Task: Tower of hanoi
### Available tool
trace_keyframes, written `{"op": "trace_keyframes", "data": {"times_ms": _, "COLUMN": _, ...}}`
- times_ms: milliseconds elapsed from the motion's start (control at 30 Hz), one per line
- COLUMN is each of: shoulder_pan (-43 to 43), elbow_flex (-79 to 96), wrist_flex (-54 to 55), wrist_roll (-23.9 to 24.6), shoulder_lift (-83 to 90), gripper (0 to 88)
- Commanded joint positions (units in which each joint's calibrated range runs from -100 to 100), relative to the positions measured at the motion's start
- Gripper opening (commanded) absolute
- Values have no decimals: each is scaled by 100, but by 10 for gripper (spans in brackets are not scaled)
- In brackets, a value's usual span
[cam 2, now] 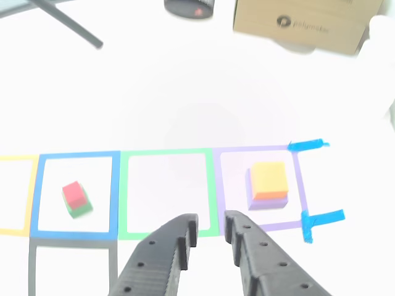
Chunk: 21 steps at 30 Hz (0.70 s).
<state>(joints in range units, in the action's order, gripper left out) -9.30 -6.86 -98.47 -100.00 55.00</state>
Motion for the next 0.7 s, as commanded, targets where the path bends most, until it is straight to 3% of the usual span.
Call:
{"op": "trace_keyframes", "data": {"times_ms": 0, "shoulder_pan": -345, "elbow_flex": -623, "wrist_flex": -153, "wrist_roll": 0, "shoulder_lift": -38, "gripper": 1}}
{"op": "trace_keyframes", "data": {"times_ms": 200, "shoulder_pan": -1217, "elbow_flex": 359, "wrist_flex": 33, "wrist_roll": 0, "shoulder_lift": 325, "gripper": 1}}
{"op": "trace_keyframes", "data": {"times_ms": 400, "shoulder_pan": -2301, "elbow_flex": 2950, "wrist_flex": 1515, "wrist_roll": 0, "shoulder_lift": 1173, "gripper": 10}}
{"op": "trace_keyframes", "data": {"times_ms": 667, "shoulder_pan": -3077, "elbow_flex": 6477, "wrist_flex": 4843, "wrist_roll": 0, "shoulder_lift": 1771, "gripper": 223}}
